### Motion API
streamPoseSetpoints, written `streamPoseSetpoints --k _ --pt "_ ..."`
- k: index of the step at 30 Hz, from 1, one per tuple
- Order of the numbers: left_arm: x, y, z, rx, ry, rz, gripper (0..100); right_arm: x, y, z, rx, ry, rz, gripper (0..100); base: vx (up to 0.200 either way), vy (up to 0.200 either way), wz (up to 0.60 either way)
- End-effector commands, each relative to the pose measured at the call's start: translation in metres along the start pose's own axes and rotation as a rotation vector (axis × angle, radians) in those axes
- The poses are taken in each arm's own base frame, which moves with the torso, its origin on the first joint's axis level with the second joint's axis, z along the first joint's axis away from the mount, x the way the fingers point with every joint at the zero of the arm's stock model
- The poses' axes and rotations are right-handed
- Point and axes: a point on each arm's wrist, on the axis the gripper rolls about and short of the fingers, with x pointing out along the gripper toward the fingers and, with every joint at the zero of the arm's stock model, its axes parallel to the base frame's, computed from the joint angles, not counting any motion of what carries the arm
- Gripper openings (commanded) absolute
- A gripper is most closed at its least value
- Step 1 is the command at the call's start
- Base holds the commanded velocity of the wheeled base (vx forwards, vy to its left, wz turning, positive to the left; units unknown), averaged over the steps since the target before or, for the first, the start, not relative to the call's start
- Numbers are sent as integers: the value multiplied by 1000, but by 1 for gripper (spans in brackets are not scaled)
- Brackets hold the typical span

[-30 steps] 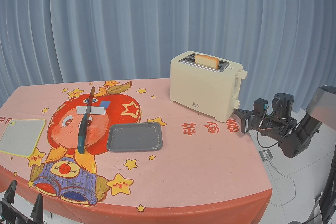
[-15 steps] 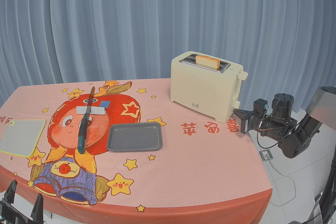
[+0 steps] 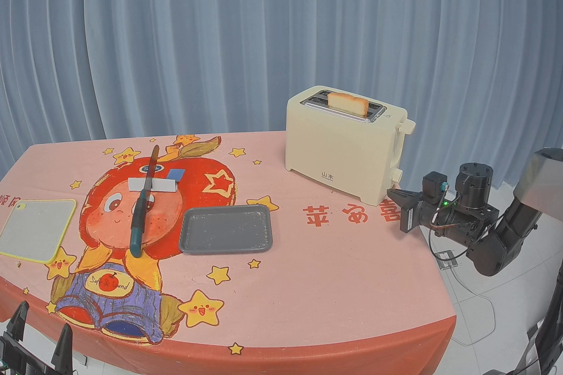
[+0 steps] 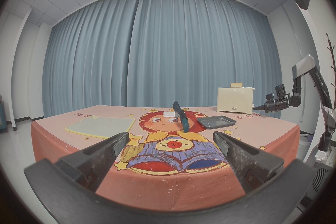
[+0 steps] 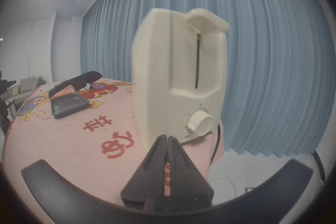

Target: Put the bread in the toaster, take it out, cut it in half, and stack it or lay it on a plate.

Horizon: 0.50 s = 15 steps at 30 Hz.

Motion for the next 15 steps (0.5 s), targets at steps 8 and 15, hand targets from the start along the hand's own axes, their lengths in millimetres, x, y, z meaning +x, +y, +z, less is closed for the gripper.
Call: streamPoseSetpoints --k 8,15 --pt "0 0 -5 0 2 1 100 -42 15 39 -29 -114 21 0 0 0 0" --pt "0 0 -5 0 2 1 100 -54 13 55 -43 -174 14 0 0 0 0"
